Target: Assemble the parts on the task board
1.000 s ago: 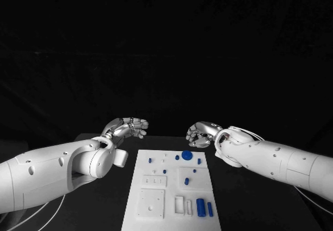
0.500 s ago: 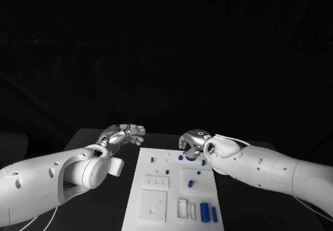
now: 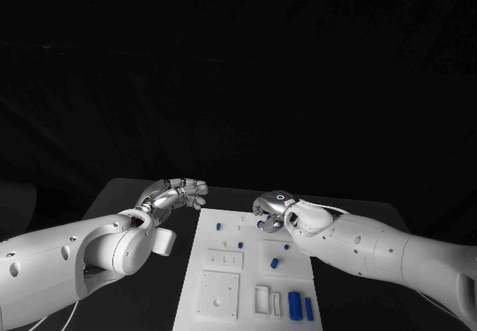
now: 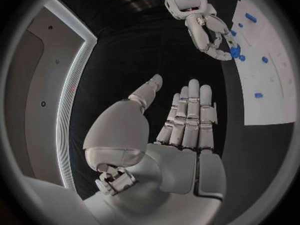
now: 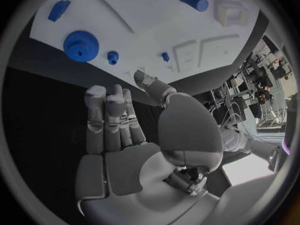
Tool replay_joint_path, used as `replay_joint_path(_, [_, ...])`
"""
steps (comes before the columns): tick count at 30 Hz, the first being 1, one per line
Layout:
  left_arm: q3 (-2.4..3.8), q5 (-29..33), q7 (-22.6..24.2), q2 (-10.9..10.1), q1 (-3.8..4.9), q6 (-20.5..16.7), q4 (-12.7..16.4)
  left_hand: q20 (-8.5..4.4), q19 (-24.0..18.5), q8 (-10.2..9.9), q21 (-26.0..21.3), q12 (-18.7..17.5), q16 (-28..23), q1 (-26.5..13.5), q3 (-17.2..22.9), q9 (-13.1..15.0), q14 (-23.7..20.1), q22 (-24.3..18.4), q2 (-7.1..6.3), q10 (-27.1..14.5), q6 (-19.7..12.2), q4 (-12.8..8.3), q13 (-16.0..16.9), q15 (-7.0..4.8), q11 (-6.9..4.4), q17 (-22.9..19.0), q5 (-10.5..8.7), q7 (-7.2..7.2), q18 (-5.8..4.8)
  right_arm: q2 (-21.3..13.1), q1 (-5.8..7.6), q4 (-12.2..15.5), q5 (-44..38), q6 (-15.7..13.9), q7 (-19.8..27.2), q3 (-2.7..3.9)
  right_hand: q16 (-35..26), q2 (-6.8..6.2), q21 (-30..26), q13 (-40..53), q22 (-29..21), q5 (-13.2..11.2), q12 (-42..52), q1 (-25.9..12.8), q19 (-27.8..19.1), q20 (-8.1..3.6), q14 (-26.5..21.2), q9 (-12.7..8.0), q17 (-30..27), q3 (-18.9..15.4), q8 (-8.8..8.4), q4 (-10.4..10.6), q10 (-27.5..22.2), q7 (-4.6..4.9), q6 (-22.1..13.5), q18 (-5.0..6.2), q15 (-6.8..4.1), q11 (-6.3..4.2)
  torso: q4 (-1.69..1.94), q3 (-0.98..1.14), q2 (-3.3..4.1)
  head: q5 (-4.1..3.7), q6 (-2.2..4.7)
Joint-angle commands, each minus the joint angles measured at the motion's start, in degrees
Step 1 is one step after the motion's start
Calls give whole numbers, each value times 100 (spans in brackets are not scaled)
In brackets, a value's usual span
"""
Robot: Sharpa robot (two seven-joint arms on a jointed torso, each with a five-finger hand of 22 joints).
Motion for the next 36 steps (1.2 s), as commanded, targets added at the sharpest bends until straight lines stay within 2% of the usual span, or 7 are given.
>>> replay_joint_path(1, [11, -45, 94, -19, 19, 57, 68, -30, -31, -29, -9, -23, -27, 18, -26, -7, -17, -9, -19, 38, 36, -5, -9, 30, 10, 6, 23, -4, 108, 23, -7, -76, -426, -71, -224, 3, 47, -93, 36, -21, 89, -60, -7, 2, 109, -79, 2, -11, -20, 43, -37, 8, -63, 8, -39, 400, 60, 13, 39, -37, 82, -17, 16])
replay_joint_path(5, [14, -49, 91, -42, 28, 56, 109, -25, -41, -36, -16, -36, -43, 17, -31, -13, -25, -12, -24, 35, 35, -5, -14, 36, 11, 10, 22, -7, 105, 56, -18, -158, -441, -55, -223, 3, 72, -141, 41, -41, 83, -96, -3, 21, 116, -74, -1, -20, -49, 84, -46, 31, -84, 9, -48, 400, 69, 21, 54, -51, 124, -28, 29])
replay_joint_path(6, [14, -49, 91, -44, 32, 54, 115, -24, -43, -39, -17, -40, -47, 17, -32, -15, -27, -13, -27, 33, 34, -5, -15, 37, 12, 11, 22, -7, 105, 62, -23, -175, -446, -59, -222, 3, 77, -147, 42, -44, 82, -98, -3, 25, 117, -73, -2, -21, -54, 90, -48, 34, -88, 8, -51, 400, 70, 22, 106, -78, 165, -83, 63])
replay_joint_path(7, [15, -49, 91, -48, 34, 53, 122, -23, -45, -41, -18, -44, -51, 18, -33, -17, -28, -13, -28, 33, 33, -5, -16, 38, 13, 12, 22, -7, 104, 69, -27, -190, -458, -59, -221, 3, 80, -152, 42, -47, 81, -99, -4, 28, 117, -73, -2, -23, -58, 96, -50, 37, -93, 8, -54, 400, 72, 24, 110, -80, 173, -90, 68])
replay_joint_path(18, [19, -62, 84, -68, 45, 52, 161, -13, -60, -55, -27, -76, -84, 15, -42, -30, -37, -18, -36, 25, 33, -2, -25, 48, 19, 22, 19, -5, 102, 131, -81, -395, -466, -71, -176, 3, 107, -158, 44, -59, 75, -115, 4, 57, 119, -67, -10, -30, -93, 146, -53, 62, -103, -1, -55, 400, 78, 30, 109, -96, 304, -101, 112])
replay_joint_path(25, [24, -70, 80, -82, 49, 57, 181, -12, -62, -58, -29, -82, -90, 14, -44, -33, -39, -19, -37, 22, 33, -2, -27, 50, 20, 24, 19, -5, 102, 148, -85, -456, -470, -61, -174, 4, 116, -151, 45, -58, 74, -118, 11, 62, 120, -65, -12, -29, -104, 163, -48, 74, -91, -4, -44, 400, 76, 27, 130, -107, 390, -104, 144])
replay_joint_path(36, [25, -70, 72, -88, 50, 54, 164, -7, -67, -65, -32, -99, -105, 4, -50, -40, -39, -21, -39, 17, 33, 2, -30, 53, 23, 30, 16, -4, 101, 132, -85, -536, -484, -50, -181, 4, 150, -114, 52, -51, 71, -134, 34, 79, 122, -60, -22, -25, -151, 252, -20, 132, -9, -9, 17, 400, 52, 3, 107, -109, 488, -92, 191])
